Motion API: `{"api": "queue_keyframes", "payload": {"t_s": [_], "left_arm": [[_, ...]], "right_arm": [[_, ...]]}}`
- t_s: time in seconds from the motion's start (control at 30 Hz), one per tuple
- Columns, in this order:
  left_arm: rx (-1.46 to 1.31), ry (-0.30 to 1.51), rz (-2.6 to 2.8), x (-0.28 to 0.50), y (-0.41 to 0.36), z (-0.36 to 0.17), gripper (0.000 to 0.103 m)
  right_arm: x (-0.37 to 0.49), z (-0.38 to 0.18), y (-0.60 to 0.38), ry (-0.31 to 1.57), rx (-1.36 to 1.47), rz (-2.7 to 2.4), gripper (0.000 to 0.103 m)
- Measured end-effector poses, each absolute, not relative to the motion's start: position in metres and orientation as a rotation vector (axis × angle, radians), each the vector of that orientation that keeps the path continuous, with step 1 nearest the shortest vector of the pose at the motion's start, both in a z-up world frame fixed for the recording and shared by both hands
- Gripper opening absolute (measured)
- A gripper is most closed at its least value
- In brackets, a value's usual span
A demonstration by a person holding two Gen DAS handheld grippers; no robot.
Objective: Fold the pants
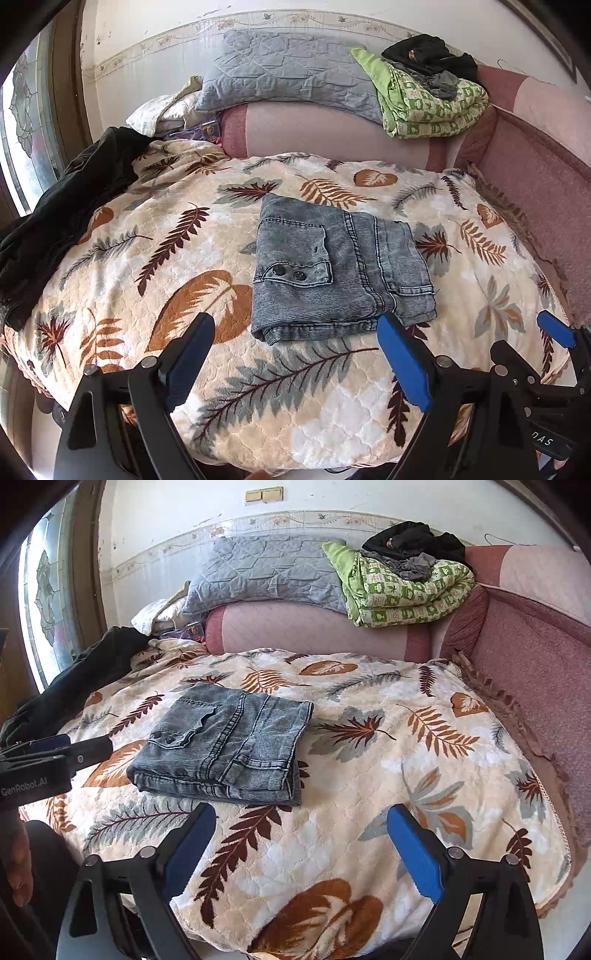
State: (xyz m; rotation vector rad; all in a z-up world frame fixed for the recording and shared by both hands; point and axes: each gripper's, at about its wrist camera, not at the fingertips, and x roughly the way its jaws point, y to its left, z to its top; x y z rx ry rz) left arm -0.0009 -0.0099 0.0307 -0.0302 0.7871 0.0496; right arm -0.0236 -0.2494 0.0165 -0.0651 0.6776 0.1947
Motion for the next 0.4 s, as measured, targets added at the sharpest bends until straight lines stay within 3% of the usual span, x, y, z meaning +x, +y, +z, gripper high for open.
{"api": "queue_keyframes", "payload": {"t_s": [0.2,0.4], "left_arm": [[-0.066,0.794,0.023,-0.0033,-0.0089,0.0335,0.100],[-0.035,0.774,0.015,-0.0010,-0.0118,0.0366,0.100]], "right_arm": [[-0.0238,0.0164,-0.2494,0.676,-0.075,0.193,0.096],[-0.0193,0.0184,-0.2472,0.681,-0.085,0.199,0.096]]}}
